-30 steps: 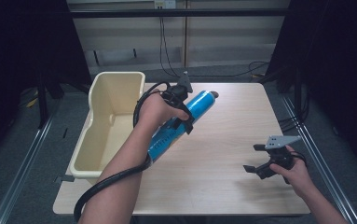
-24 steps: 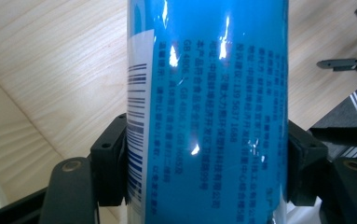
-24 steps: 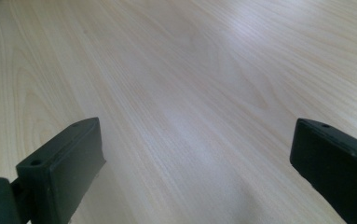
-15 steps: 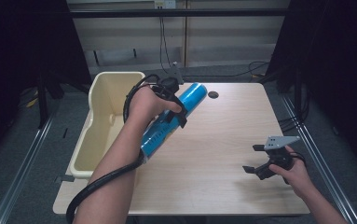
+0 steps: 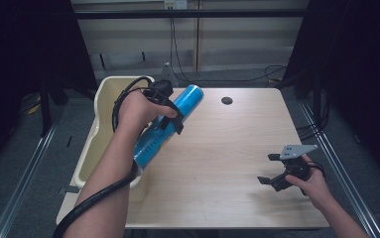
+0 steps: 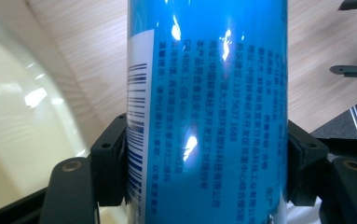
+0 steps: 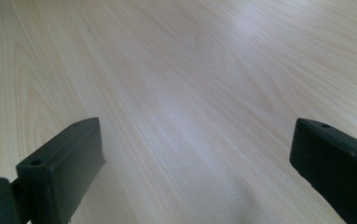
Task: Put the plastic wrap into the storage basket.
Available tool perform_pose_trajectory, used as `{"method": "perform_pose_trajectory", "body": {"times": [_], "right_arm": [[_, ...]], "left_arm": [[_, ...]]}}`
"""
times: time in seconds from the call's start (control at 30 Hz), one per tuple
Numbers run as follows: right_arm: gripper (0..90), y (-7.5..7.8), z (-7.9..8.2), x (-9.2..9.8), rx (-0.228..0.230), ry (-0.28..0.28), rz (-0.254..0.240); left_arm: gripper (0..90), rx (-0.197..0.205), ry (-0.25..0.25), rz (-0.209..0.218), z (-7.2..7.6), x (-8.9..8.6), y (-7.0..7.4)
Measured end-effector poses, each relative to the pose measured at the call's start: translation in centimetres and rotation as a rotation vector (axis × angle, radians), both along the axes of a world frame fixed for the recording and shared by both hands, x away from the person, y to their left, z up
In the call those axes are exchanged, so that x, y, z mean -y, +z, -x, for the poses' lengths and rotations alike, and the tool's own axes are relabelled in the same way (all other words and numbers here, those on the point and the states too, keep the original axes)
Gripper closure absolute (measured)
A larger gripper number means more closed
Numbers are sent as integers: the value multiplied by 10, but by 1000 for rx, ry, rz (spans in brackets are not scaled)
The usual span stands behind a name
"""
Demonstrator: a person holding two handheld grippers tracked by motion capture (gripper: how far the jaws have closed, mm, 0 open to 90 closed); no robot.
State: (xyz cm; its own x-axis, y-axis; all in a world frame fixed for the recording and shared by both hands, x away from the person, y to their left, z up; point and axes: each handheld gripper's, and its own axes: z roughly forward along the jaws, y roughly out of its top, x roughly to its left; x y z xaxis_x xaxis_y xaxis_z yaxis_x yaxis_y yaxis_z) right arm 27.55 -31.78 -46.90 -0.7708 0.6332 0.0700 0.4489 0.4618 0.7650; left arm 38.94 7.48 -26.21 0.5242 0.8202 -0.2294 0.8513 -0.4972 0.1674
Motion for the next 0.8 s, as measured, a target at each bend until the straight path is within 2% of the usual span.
{"method": "perform_pose_trajectory", "body": {"times": [0.1,0.13,0.23,0.3,0.53,0.6,0.73,0.8], "right_arm": [[25,0,-1,-1,7,1,4],[24,0,-1,-1,6,0,1],[24,0,-1,-2,8,2,3],[24,0,-1,-2,7,2,4],[25,0,-3,-3,6,7,4],[25,0,-4,-4,7,14,3],[25,1,-5,-5,5,15,4],[25,1,-6,-6,10,23,2]], "left_arm": [[321,-4,7,1,1,-5,2],[321,-2,29,2,1,-10,4],[321,2,41,11,2,-14,5],[322,-4,63,6,3,-21,7],[321,-6,81,-10,4,-31,9],[322,0,106,-10,5,-35,10],[322,0,115,-10,5,-41,11],[322,-2,138,-10,6,-46,12]]}}
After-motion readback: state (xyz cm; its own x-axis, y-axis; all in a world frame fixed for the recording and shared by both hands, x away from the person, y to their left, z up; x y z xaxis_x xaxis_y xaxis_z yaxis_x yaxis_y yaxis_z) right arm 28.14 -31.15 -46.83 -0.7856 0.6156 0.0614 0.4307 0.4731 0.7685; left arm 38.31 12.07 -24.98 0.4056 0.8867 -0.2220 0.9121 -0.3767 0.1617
